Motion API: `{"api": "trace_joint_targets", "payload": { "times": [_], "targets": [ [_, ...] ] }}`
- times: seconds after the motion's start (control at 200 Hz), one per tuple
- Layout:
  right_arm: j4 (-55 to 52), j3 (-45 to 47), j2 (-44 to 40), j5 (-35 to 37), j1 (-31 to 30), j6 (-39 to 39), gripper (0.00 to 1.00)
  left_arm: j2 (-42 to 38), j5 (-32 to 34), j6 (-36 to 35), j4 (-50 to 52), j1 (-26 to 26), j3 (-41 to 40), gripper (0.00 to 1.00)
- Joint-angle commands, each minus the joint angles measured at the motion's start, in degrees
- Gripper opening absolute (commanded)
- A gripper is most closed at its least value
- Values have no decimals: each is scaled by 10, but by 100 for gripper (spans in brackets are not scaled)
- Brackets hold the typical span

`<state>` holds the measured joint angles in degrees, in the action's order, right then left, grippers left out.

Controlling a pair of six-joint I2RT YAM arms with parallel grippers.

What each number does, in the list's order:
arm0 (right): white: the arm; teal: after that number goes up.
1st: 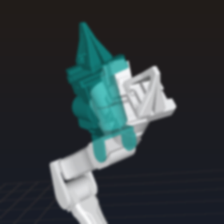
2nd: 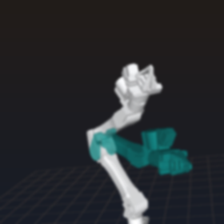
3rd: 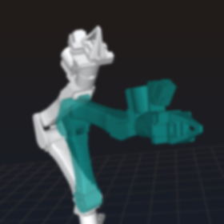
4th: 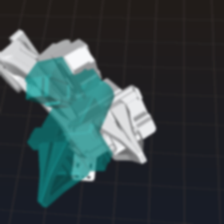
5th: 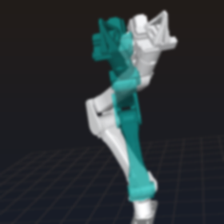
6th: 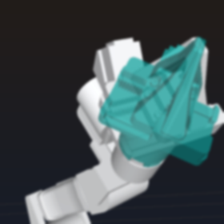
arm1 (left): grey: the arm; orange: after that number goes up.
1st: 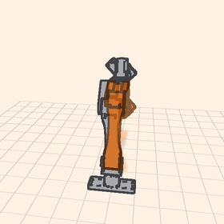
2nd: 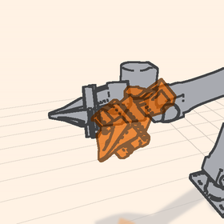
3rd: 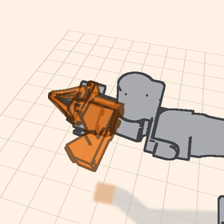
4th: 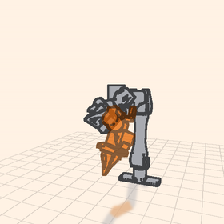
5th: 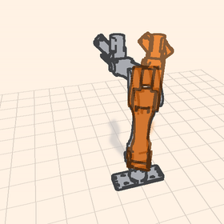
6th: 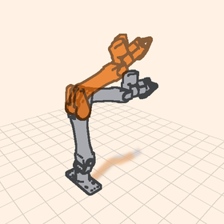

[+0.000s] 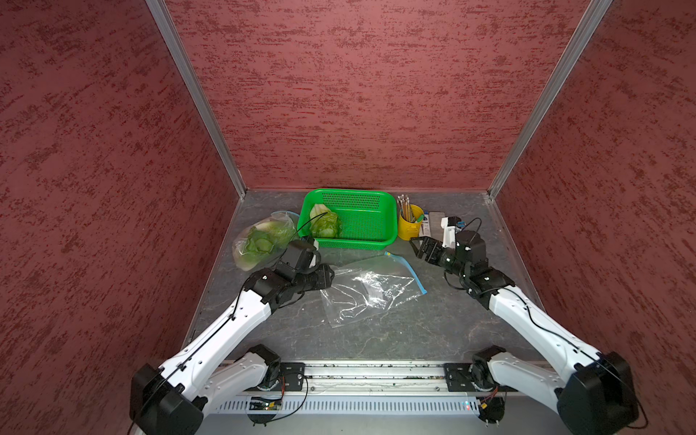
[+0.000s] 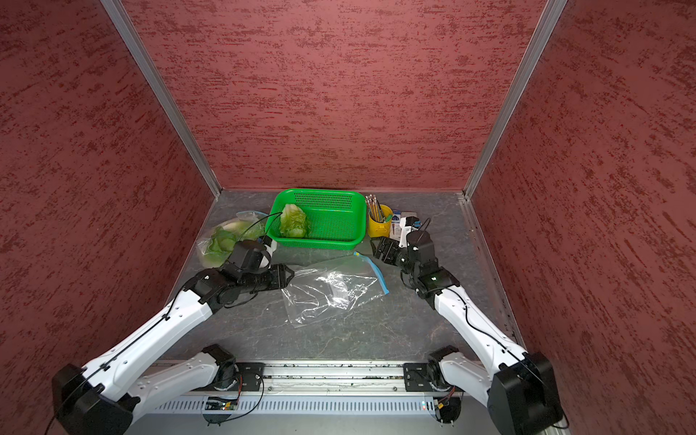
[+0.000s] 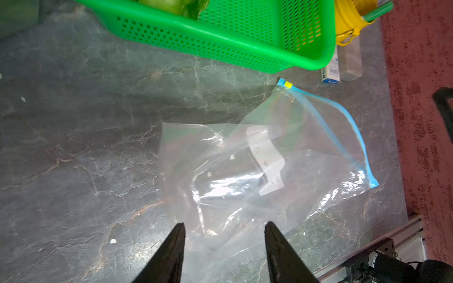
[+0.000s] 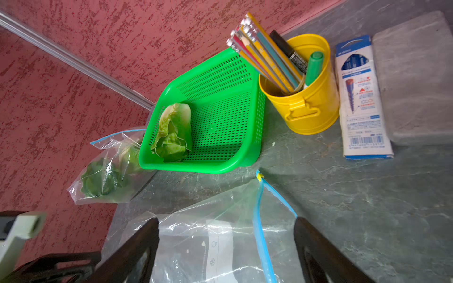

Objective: Put the chinese cabbages into a zipper bag and zip it
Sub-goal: Move the zipper food storage bag to the center of the board, then pick up the zipper food storage bag at the center of the board.

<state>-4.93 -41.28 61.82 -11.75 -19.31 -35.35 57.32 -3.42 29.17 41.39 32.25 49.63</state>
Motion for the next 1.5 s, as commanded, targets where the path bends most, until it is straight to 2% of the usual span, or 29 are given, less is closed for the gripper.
{"api": "trace_joint_targets", "payload": {
  "times": [0.0, 0.21, 0.346, 0.486, 0.706, 0.872, 1.067, 1.498],
  "targets": [
    [-2, 5, -7, -15, 26, 2, 88, -2, 56, 19, 22, 47, 23, 54],
    [-16, 18, 8, -29, 87, 6, 87, 46, 44, 72, -102, 144, 3, 53],
    [3, 37, 38, -59, 119, -3, 82, 103, 21, 94, -172, 161, -22, 51],
    [6, 49, 75, -86, 120, 10, 76, 136, 25, 102, -198, 162, -39, 47],
    [28, 66, 129, -157, 118, 16, 66, 150, 39, 102, -201, 159, -61, 47],
    [54, 78, 163, -190, 98, 6, 65, 148, 34, 99, -209, 143, -82, 47],
    [90, 98, 192, -199, 63, -17, 60, 134, 35, 95, -203, 124, -99, 46],
    [168, 137, 208, -231, 41, -61, 36, 101, 23, 85, -204, 86, -131, 47]
  ]
}}
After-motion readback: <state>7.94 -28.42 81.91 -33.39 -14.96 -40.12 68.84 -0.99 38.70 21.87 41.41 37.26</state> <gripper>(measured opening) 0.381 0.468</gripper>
